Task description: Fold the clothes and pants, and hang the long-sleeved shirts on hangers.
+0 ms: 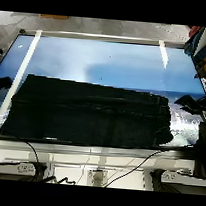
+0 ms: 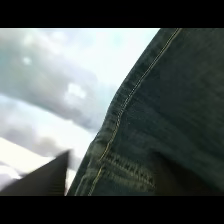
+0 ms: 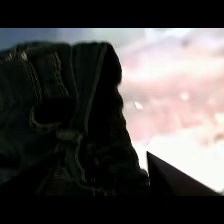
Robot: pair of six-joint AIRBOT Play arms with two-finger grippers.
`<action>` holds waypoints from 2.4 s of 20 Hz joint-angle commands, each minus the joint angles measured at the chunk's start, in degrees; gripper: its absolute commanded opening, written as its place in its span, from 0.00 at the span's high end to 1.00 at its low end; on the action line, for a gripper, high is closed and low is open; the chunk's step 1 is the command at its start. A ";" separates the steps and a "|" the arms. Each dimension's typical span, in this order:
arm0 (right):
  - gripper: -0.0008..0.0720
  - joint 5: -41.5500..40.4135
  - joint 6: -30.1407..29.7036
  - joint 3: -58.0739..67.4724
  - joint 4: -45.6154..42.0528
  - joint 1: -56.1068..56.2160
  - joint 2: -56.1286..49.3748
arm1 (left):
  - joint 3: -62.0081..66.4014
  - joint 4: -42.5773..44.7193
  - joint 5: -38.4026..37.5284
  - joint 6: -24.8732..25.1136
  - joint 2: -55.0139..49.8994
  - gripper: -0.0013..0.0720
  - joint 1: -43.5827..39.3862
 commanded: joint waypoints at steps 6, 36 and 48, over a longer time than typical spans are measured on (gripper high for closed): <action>0.91 19.12 4.94 -8.24 -16.35 -0.70 17.09 | -5.55 -8.17 -7.50 5.01 16.04 0.95 0.04; 0.57 -14.88 2.71 -47.32 0.85 -13.53 23.78 | -20.48 -12.28 -14.91 6.01 19.67 0.95 1.31; 0.93 -13.18 2.73 -47.30 3.93 -13.51 24.00 | -42.45 -3.28 -19.26 6.56 39.17 0.59 18.10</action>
